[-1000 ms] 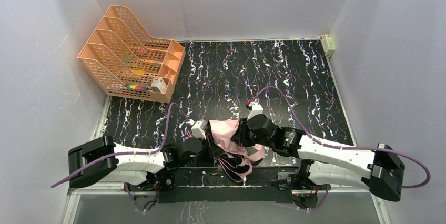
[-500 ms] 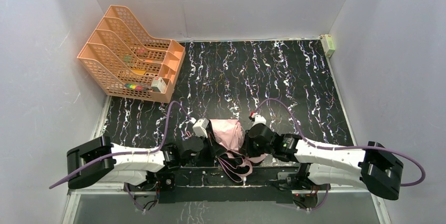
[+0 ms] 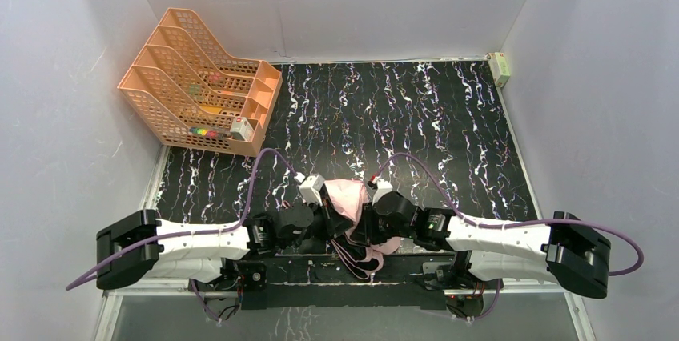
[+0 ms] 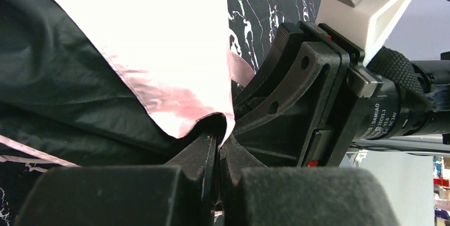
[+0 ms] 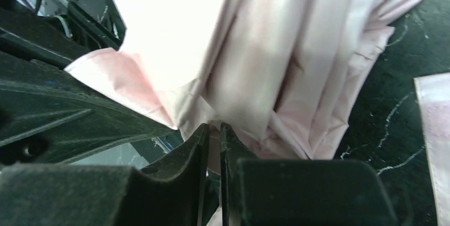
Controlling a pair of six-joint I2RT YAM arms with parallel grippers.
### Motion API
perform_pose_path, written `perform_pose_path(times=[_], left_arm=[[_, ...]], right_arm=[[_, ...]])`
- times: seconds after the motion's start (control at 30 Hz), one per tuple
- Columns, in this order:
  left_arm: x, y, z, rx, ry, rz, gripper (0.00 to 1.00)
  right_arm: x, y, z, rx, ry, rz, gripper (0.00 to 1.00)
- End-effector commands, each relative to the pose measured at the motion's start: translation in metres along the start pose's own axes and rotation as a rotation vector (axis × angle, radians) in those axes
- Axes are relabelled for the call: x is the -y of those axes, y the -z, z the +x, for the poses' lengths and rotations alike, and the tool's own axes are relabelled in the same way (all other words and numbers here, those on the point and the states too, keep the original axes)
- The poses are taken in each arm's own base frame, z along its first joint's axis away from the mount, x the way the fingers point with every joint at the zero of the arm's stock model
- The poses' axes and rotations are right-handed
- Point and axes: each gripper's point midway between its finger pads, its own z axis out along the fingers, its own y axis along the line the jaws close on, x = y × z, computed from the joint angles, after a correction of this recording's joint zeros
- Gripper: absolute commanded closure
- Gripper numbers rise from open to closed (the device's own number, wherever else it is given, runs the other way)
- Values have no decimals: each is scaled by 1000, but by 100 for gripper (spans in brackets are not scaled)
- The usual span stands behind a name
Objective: Put away the umbrella
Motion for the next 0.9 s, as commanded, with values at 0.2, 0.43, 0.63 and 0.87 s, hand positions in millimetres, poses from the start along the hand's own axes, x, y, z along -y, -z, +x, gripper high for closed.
perform_pose_path(times=[0.2, 0.43, 0.63, 0.87], left_arm=[[23, -5, -16, 51, -17, 30, 100], [11, -13, -16, 89, 22, 6, 100], [-8, -22, 6, 48, 38, -23, 100], [-47, -15, 65, -62, 60, -94, 100]], right_arm=[[-20, -10, 16, -42, 0, -119, 78], [2, -21, 31, 0, -108, -100, 81], [-26, -19, 17, 80, -28, -177, 81], [-52, 47, -40, 385, 3, -128, 87]])
